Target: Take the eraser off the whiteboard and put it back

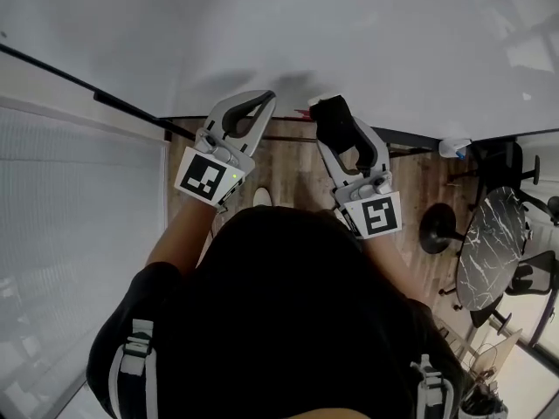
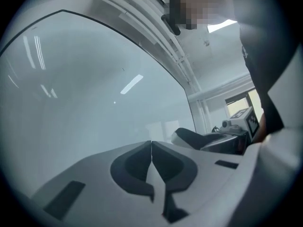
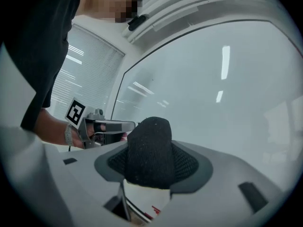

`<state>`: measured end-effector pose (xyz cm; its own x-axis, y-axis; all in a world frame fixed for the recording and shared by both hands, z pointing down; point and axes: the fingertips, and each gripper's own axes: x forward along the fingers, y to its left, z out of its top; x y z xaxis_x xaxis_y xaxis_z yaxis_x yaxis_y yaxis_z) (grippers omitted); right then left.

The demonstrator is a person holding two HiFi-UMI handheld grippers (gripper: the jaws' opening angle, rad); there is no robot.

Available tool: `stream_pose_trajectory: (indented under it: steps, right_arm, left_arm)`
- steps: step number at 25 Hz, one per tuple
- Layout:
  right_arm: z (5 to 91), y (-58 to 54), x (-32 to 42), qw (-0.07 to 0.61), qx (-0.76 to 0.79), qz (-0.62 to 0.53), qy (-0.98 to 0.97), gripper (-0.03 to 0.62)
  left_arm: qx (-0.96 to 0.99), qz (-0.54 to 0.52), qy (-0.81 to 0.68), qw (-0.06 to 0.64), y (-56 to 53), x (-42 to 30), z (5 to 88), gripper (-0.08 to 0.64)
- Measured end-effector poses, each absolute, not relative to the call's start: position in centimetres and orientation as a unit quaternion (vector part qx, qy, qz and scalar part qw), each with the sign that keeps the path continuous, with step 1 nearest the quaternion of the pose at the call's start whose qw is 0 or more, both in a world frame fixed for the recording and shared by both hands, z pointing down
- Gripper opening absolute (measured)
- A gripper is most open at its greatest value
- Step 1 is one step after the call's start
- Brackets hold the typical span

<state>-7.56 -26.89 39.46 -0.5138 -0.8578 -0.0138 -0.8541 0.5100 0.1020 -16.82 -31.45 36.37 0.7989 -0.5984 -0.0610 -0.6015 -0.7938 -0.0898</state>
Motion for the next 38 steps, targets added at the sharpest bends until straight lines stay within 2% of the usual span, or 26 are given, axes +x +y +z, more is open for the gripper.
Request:
stream_pose_trajectory:
  steps: [9,18,24,38]
  right_arm:
    - [33.6,-29.1,-9.6,-0.025,0.561,-0.152,-0.813,0.230]
    - [27.1,-33.0,-7.4,-0.051,0.605,-0.231,-0.760,0.232]
    - [27.9,-33.5,-7.3,-0.052,0.629,-0.253,-0.733,0.233]
    - [29.1,-35.9,-6.6,-0.035,0.646,-0.233,-0.726,0.241]
  left_arm:
    - [-0.960,0.052,0.264,0.075,-32.6,-18.6,33.3,0.005]
    - [-0.960,0.078,0.247,0.107,-34.9,-16.4,28.0,0.005]
    - [-0.958,0.089,0.243,0.125,-33.9,-16.7,28.1,0.005]
    - [-0.960,0.084,0.242,0.115,-34.4,-16.7,28.5,0.005]
